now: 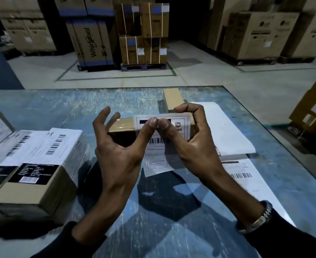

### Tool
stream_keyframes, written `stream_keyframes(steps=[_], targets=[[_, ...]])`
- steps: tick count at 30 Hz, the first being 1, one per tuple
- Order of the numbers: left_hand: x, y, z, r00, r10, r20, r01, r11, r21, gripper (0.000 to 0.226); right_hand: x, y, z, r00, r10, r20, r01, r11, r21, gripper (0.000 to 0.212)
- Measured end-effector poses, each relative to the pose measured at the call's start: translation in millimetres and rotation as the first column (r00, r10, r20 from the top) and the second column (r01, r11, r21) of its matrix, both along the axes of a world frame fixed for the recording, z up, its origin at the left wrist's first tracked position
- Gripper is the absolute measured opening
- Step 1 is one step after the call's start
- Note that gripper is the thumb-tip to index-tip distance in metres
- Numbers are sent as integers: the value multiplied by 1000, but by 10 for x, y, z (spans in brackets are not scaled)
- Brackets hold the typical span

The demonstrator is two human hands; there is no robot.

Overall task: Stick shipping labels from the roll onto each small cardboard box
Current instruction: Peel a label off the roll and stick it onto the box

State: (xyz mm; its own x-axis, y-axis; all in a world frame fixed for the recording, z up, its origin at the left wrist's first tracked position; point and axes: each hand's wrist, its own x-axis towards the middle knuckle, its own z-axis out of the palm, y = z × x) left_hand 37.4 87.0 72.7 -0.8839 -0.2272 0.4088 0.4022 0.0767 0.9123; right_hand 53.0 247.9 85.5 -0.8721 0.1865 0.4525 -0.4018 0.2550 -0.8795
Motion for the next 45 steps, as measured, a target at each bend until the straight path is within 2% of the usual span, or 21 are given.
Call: stream_keyframes(steps=[7,12,19,26,34,36,38,41,45], targets=[[122,62,91,995,65,-81,-59,996,68,84,53,-102,48,987,-39,-157,29,997,-66,38],[177,135,102,991,56,-122,-42,993,112,78,70,-155,36,984,-102,-147,84,989,-125,35],[174,200,81,988,136,-68,-126,982,137,83,118,-199,-39,977,-124,-172,105,988,-116,28],[128,152,56,983,160,-94,-149,982,115,66,127,-237,-98,970,-142,-197,117,984,-133,15],[126,155,44,985,157,-75,-140,971,192,37,71,-207,-70,988,-126,-85,111,980,-165,36],[132,151,44,984,166,-72,-152,973,174,39,64,-206,-71,993,-109,-51,98,979,-179,45],[136,141,44,985,162,-63,-152,979,135,51,75,-211,-59,996,-83,-41,74,981,-179,48],[126,128,33,981,177,-86,-172,983,59,72,113,-240,-27,996,-44,-83,34,992,-124,35],[112,106,5,981,152,-117,-150,988,26,66,114,-214,-71,989,-61,-136,49,994,-94,25]])
